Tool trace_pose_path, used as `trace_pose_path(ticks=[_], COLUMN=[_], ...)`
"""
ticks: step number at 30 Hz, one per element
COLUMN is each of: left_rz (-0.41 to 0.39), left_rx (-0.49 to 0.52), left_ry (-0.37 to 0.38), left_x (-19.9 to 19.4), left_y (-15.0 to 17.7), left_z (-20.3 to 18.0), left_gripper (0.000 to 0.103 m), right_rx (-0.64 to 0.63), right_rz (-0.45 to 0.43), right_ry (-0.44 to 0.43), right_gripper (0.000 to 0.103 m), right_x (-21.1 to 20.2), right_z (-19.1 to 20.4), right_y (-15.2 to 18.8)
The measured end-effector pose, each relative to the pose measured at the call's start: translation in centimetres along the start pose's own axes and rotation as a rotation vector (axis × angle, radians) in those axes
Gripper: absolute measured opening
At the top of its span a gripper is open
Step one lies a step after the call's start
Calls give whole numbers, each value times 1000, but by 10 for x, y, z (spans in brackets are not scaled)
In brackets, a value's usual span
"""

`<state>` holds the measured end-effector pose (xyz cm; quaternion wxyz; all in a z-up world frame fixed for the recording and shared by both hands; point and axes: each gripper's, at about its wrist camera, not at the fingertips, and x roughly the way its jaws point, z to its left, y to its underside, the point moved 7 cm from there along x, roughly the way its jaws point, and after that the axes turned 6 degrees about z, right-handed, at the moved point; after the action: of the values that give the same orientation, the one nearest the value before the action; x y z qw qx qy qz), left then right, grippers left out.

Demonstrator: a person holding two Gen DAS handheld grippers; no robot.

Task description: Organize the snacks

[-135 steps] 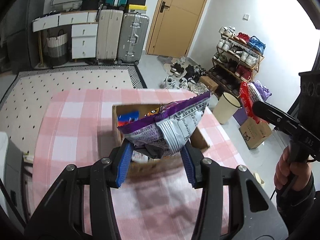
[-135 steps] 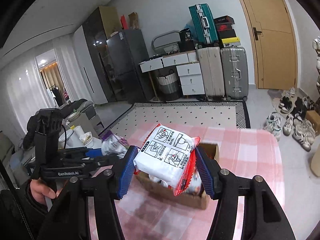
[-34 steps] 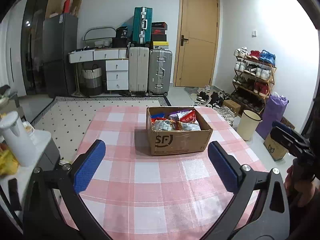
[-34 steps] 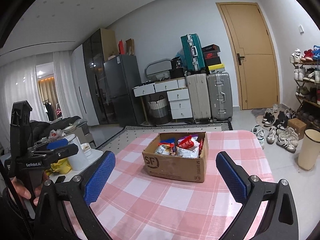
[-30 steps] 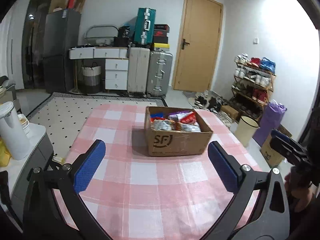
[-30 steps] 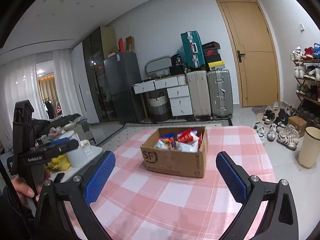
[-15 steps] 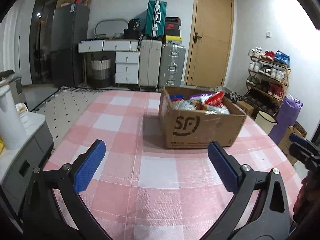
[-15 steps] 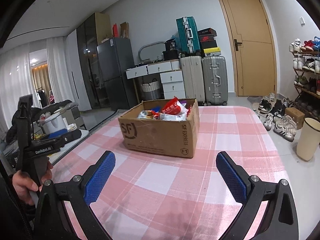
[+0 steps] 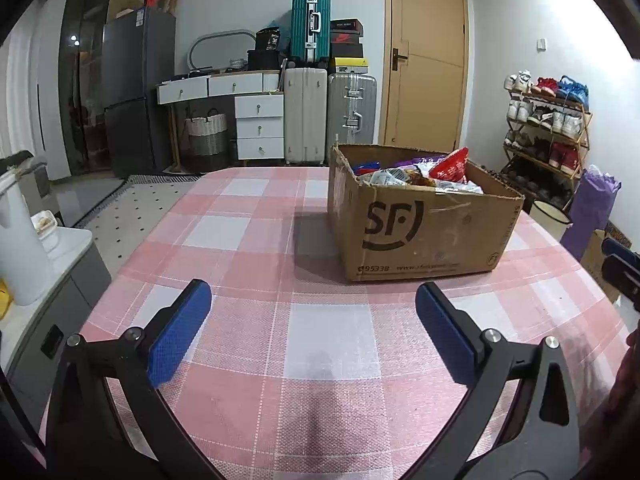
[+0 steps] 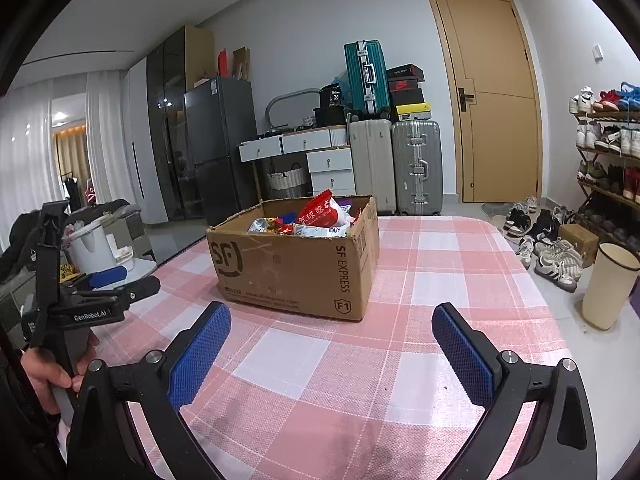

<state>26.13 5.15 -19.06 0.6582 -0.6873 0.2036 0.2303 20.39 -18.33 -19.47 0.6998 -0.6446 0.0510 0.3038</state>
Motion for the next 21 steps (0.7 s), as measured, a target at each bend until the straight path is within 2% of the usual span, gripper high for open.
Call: trace_pose_path(ticks=[8, 15, 21], left_rz=[-48, -69, -56], left_rx=[52, 33, 17], left_ry=[-43, -54, -56], left_x=[-11, -21, -25], left_y=[-2, -2, 0], left_z=[-12, -6, -1], left_gripper=[102, 102, 102], right_rx=[-38, -66, -66], right_rz=[-10, -24, -28], right_ry=[10, 9, 11], right_gripper=[102, 102, 102], right_x=[-4, -6, -6], right_z=[10, 16, 17], right_y=[3, 4, 4])
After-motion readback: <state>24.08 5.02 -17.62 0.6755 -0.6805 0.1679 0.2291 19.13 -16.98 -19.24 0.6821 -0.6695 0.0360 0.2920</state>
